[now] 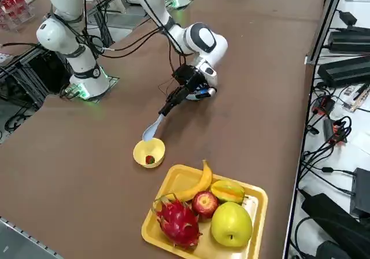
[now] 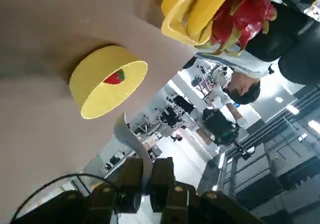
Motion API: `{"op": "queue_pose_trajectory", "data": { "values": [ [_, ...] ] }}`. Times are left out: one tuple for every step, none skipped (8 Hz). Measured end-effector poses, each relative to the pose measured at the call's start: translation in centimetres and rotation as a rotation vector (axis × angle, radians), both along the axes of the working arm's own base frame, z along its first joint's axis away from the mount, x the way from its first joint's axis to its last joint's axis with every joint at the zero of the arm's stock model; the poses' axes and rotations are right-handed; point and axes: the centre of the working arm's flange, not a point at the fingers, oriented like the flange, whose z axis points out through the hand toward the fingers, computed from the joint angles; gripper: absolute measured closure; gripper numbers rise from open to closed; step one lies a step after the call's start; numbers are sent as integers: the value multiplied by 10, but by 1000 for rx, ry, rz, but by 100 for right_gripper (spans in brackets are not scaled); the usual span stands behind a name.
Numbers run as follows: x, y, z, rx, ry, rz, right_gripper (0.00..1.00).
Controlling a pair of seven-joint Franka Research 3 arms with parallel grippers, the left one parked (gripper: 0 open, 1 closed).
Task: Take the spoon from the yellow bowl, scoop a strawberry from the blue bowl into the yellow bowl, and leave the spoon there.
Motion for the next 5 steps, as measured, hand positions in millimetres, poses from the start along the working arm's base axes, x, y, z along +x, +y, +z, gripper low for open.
{"op": "queue_pose_trajectory", "data": {
  "values": [
    [-2, -3, -7, -17, -50, -23, 88],
    [-4, -4, -17, -21, -97, -44, 88],
    [-6, -2, -29, -18, -153, -64, 88],
    [-8, -1, -39, -21, -198, -80, 88],
    [-9, -1, -45, -28, -223, -88, 88]
  ]
}}
